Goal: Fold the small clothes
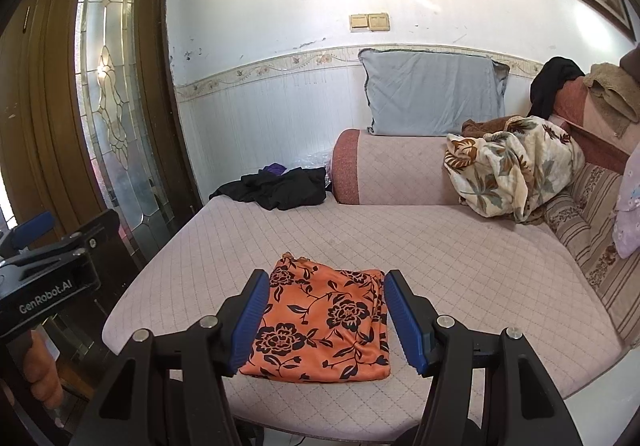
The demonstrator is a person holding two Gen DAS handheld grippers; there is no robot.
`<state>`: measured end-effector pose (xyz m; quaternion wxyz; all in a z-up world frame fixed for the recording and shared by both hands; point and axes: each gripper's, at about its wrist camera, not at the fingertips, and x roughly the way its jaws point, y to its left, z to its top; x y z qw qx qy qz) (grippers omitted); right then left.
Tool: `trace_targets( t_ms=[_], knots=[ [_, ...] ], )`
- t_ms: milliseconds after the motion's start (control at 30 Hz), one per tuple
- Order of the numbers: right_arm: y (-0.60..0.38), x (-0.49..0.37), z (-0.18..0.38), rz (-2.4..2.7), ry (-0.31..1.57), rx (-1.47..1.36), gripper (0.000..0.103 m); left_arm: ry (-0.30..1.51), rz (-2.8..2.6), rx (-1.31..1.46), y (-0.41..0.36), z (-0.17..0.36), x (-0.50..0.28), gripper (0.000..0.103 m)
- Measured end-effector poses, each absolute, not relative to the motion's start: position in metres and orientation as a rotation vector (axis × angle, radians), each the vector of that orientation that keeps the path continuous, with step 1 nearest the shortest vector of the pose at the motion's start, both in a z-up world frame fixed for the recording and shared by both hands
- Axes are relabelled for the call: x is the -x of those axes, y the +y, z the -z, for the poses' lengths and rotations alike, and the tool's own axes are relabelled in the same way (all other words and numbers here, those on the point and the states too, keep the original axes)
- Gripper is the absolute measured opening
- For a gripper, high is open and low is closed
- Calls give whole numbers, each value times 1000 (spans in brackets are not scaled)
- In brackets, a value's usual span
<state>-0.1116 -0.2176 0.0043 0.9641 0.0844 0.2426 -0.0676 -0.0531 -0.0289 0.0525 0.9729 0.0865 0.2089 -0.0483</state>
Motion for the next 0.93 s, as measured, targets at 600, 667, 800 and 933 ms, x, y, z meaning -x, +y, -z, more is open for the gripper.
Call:
trace_targets(
  t_ms=[600, 667, 800, 933],
  knots=[
    [-222, 87, 23, 129, 572, -190, 64, 453, 98, -196, -35, -44, 37, 101],
    [-222, 83, 25, 128, 581, -194, 63, 456, 99, -201, -36, -43, 33, 101],
    [-222, 73, 31, 129, 598, -196, 63, 465, 100, -199, -38, -40, 25, 101],
    [-227, 58, 35, 120, 616, -205, 64, 483, 108, -171, -38, -34, 7, 101]
  ],
)
